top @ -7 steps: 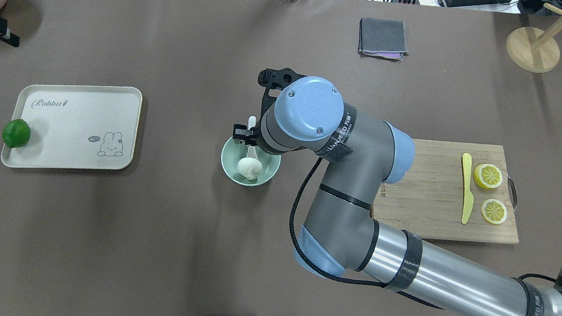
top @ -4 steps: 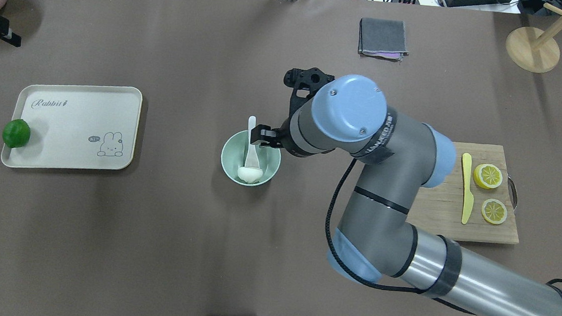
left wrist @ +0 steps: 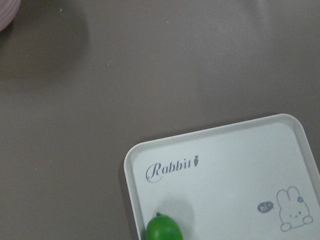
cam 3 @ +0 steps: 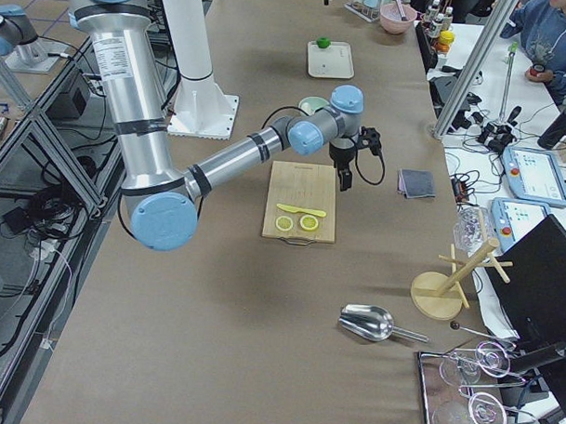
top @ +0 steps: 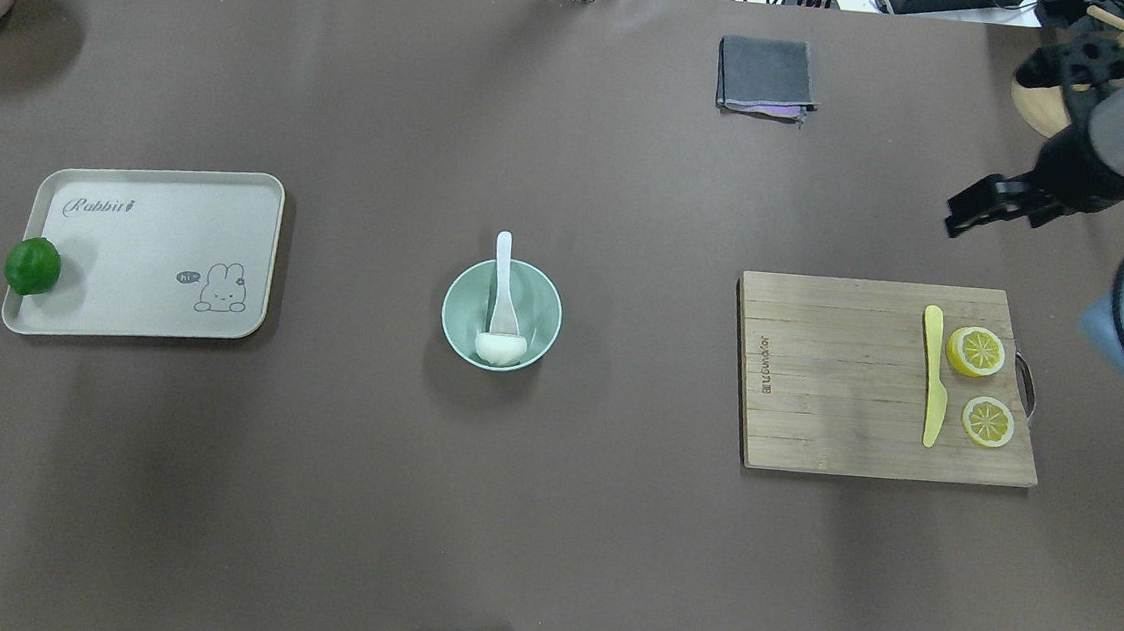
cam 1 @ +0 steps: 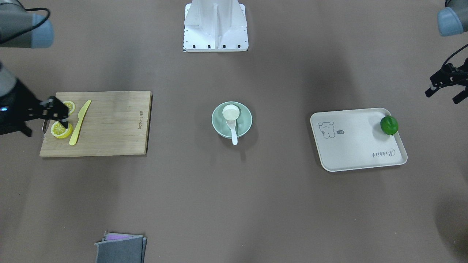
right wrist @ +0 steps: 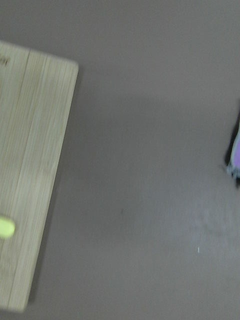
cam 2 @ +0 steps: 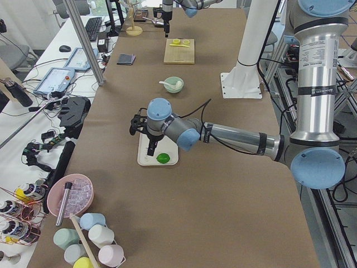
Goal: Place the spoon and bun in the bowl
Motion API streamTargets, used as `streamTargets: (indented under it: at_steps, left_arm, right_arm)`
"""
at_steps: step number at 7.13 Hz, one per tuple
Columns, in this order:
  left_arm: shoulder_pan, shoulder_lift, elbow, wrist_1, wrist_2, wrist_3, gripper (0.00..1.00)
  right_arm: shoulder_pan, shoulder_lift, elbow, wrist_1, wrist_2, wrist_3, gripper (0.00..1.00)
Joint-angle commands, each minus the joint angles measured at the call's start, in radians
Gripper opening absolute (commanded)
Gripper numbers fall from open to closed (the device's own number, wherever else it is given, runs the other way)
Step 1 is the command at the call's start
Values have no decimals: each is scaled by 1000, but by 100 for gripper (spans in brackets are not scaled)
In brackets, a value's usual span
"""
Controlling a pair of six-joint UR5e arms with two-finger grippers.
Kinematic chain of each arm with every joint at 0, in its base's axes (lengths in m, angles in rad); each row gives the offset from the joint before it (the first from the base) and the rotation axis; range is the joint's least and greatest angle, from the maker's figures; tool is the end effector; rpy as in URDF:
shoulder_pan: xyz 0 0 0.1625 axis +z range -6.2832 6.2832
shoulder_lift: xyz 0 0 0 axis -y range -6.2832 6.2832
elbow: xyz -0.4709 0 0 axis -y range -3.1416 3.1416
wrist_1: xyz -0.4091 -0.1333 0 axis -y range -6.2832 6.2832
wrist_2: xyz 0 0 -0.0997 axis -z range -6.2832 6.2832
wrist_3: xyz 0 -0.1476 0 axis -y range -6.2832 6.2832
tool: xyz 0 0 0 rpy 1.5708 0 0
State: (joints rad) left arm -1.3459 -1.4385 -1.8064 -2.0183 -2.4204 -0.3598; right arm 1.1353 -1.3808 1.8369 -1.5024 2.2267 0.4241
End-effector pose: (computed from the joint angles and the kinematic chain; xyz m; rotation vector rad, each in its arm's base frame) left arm 0.0853 -0.4737 0.6180 0.2560 0.9395 0.1098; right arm -0.2143 -0.5632 0.4961 0.1925 -0.7930 -0.1827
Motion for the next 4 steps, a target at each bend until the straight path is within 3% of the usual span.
streamTargets:
  at_steps: [1, 4]
  left_arm:
    - [-97, 35, -7, 99, -64, 140, 98]
    - [-116, 36, -1, 150, -125, 148, 98]
  right_arm:
    - [229, -108, -92, -4, 85, -349, 100]
    - [322, -148, -203, -1, 87, -525, 100]
